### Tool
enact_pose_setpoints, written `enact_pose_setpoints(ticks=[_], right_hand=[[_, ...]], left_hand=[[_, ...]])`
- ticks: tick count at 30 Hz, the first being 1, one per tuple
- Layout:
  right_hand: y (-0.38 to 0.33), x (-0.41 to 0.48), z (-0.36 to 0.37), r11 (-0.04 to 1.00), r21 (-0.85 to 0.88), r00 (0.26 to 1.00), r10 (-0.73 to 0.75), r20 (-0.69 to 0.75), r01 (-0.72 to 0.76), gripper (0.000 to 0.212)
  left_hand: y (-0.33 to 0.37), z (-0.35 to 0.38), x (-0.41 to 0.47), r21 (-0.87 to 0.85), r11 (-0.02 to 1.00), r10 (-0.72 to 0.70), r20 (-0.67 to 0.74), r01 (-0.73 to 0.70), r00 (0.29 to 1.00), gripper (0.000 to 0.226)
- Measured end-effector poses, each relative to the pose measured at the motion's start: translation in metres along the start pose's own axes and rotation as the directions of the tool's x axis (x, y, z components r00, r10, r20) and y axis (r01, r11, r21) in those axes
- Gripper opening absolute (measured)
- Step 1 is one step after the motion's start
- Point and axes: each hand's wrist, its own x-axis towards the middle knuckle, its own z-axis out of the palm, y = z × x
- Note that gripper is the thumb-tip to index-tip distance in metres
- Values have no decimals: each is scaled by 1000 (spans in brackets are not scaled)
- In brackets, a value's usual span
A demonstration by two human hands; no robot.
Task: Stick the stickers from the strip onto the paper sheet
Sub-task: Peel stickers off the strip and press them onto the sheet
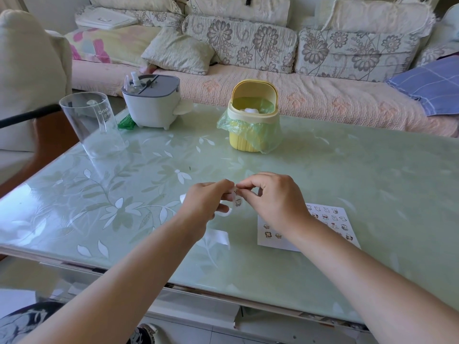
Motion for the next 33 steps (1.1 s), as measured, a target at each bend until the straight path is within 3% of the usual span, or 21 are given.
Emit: enact_pose_setpoints(ticks=[6,20,22,27,33], right_hand=[[-5,-5,7,985,-105,983,-148,-110,136,8],[0,-5,6,988,-95,993,-114,39,118,9],[-1,-5,5,996,-39,996,-81,39,83,7],[-3,-2,2,961,212,984,165,70,-176,16],[-8,-2,-1,972,151,984,177,19,-178,15]], left_hand=[[-1,-1,1,24,1000,16,-40,-15,999,23],[1,3,-5,-4,1000,23,-76,-24,997,21],[3,3,-6,-1,999,40,-74,-40,996,21],[5,2,-12,-21,996,89,-43,-90,995,26],[5,1,-11,-37,997,62,-20,-63,998,19]])
